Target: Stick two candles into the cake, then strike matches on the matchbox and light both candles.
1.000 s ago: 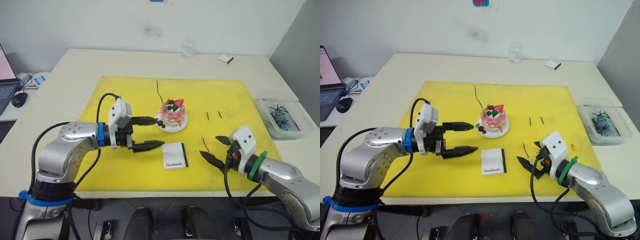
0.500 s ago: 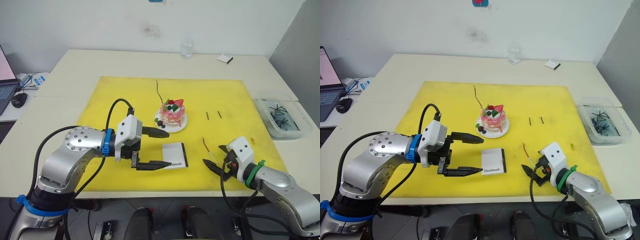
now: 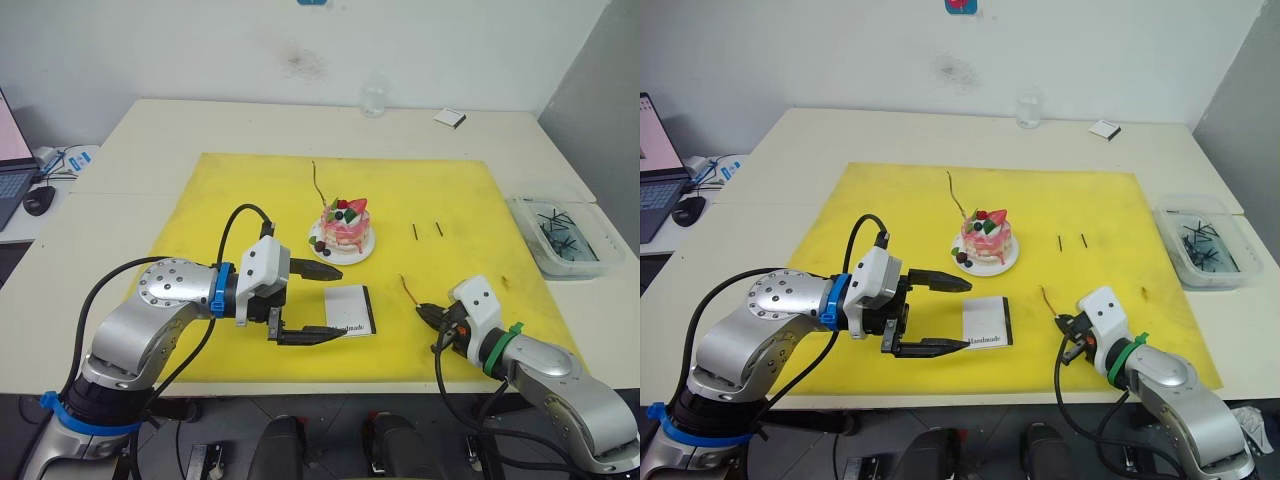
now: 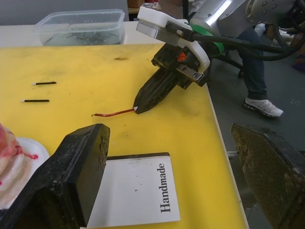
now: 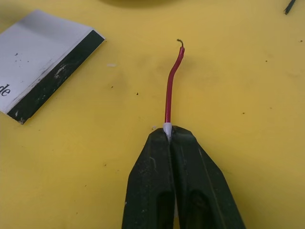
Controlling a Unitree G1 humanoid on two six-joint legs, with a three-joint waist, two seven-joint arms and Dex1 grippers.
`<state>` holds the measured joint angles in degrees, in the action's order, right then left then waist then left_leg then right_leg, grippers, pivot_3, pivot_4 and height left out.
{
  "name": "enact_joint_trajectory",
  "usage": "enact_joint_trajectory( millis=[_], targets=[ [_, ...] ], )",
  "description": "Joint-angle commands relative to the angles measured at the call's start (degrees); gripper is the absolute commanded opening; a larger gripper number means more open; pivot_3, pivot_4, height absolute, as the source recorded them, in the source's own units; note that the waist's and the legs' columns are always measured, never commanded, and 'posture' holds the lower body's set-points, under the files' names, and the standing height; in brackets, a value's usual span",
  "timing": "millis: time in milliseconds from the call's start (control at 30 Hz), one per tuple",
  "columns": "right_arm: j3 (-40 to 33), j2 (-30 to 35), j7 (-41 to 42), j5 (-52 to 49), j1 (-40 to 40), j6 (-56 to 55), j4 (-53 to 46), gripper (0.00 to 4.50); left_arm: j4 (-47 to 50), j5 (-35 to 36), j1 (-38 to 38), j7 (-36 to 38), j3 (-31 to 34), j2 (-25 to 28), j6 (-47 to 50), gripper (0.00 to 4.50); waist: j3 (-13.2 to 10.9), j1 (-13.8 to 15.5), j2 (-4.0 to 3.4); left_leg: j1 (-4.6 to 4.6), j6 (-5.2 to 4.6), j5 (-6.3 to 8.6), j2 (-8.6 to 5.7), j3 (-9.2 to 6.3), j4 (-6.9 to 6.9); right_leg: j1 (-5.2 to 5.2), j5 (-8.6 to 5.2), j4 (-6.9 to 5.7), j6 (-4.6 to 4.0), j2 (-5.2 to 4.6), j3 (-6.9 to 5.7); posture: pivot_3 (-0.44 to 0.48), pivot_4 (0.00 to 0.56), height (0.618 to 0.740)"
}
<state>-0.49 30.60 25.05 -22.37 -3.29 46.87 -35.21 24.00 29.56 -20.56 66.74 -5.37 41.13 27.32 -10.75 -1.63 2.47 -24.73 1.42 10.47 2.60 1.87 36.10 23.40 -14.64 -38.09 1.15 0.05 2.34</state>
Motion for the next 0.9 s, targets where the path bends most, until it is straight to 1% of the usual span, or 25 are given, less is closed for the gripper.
enact_joint_trajectory(
  millis=[33, 133, 200, 267, 400, 533, 667, 767, 833, 867, 900],
  targets=[
    [-6.8, 2.5, 1.5, -3.9, 1.0, 2.7, -3.6, 0.05, 1.0, -0.2, 0.6, -0.5, -0.6, -0.8, -1.7, 4.50, 0.0, 0.0, 0.00, 0.00, 0.00, 0.00, -0.01, 0.01, 0.00, 0.00, 0.00, 0.00, 0.01, 0.00, -0.01, 0.000, 0.150, 0.740],
    [-12.8, 10.3, 7.9, -5.3, 0.4, 1.8, -3.4, 0.05, 1.6, 0.1, 0.5, -0.7, -1.6, -1.8, -1.7, 4.50, 0.0, 0.0, -0.03, -0.01, 0.00, 0.00, -0.04, 0.05, 0.02, 0.00, 0.02, 0.01, 0.03, -0.03, 0.02, 0.000, 0.150, 0.740],
    [-16.0, 13.5, 12.8, -7.8, -1.4, 0.8, -1.5, 0.05, 1.4, -0.1, 0.2, -0.8, -2.1, -2.3, -1.9, 4.50, 0.0, 0.1, 0.01, -0.01, -0.01, 0.00, -0.07, 0.04, 0.03, -0.01, 0.01, 0.03, 0.02, -0.06, 0.00, 0.000, 0.150, 0.740],
    [-17.6, 16.4, 17.5, -7.2, -4.5, -2.8, 1.3, 0.05, 0.9, -0.7, 0.0, -1.0, -2.8, -2.9, -2.4, 4.50, 0.0, 0.1, 0.01, -0.01, 0.00, 0.00, -0.02, 0.00, 0.02, -0.06, 0.01, 0.05, 0.02, 0.00, -0.01, 0.000, 0.150, 0.740],
    [-17.9, 19.3, 21.9, -4.1, -8.1, -9.1, 6.1, 0.05, 1.3, -0.8, 0.1, -1.8, -3.6, -3.8, -2.6, 4.50, 0.0, 0.1, -0.01, 0.00, 0.00, 0.00, 0.01, -0.01, -0.01, -0.09, 0.00, 0.04, 0.01, 0.05, -0.03, 0.000, 0.150, 0.740],
    [-17.7, 20.5, 22.9, -3.0, -6.7, -10.7, 10.6, 0.05, 3.4, 0.2, 0.8, -2.4, -4.2, -4.4, -1.6, 4.50, 0.1, -0.1, -0.05, 0.08, -0.01, 0.00, 0.00, -0.01, 0.01, -0.09, 0.01, 0.00, 0.02, 0.06, 0.00, 0.000, 0.150, 0.740],
    [-15.9, 22.1, 24.6, -1.2, -6.2, -12.4, 13.1, 0.05, 4.1, 0.5, 1.0, -2.7, -4.8, -4.6, -1.6, 4.50, 0.1, 0.0, -0.06, 0.09, -0.01, 0.00, -0.03, 0.03, 0.08, -0.11, 0.00, 0.01, 0.00, 0.02, 0.03, 0.000, 0.150, 0.740],
    [-14.8, 23.7, 26.1, -0.1, -5.6, -13.0, 14.4, 0.72, 4.2, 0.5, 0.8, -2.7, -5.3, -5.1, -1.6, 4.50, 0.1, 0.0, -0.08, 0.08, -0.01, 0.00, -0.04, 0.02, 0.09, -0.11, 0.00, 0.02, 0.01, 0.02, 0.03, 0.000, 0.150, 0.740],
    [-14.9, 26.0, 27.4, 0.1, -5.2, -12.4, 14.0, 1.43, 4.2, 0.4, 0.7, -2.4, -5.6, -5.3, -1.7, 4.50, 0.1, 0.0, -0.11, 0.08, -0.01, 0.00, -0.04, 0.02, 0.08, -0.11, 0.01, 0.02, 0.02, 0.02, 0.02, 0.000, 0.150, 0.740],
    [-15.0, 27.1, 28.0, 0.1, -4.9, -11.9, 13.7, 1.71, 4.1, 0.4, 0.7, -2.3, -5.7, -5.3, -1.8, 4.50, 0.1, 0.0, -0.16, 0.08, -0.01, 0.00, -0.04, 0.02, 0.08, -0.11, 0.01, 0.01, 0.03, 0.02, 0.02, 0.000, 0.150, 0.740],
    [-15.3, 28.5, 28.6, 0.3, -4.7, -11.5, 13.1, 2.12, 4.1, 0.3, 0.7, -2.2, -5.9, -5.4, -1.8, 4.50, 0.1, 0.0, -0.18, 0.08, -0.01, 0.00, -0.04, 0.04, 0.08, -0.10, 0.02, 0.01, 0.03, 0.02, 0.03, 0.000, 0.150, 0.740]
  ],
)
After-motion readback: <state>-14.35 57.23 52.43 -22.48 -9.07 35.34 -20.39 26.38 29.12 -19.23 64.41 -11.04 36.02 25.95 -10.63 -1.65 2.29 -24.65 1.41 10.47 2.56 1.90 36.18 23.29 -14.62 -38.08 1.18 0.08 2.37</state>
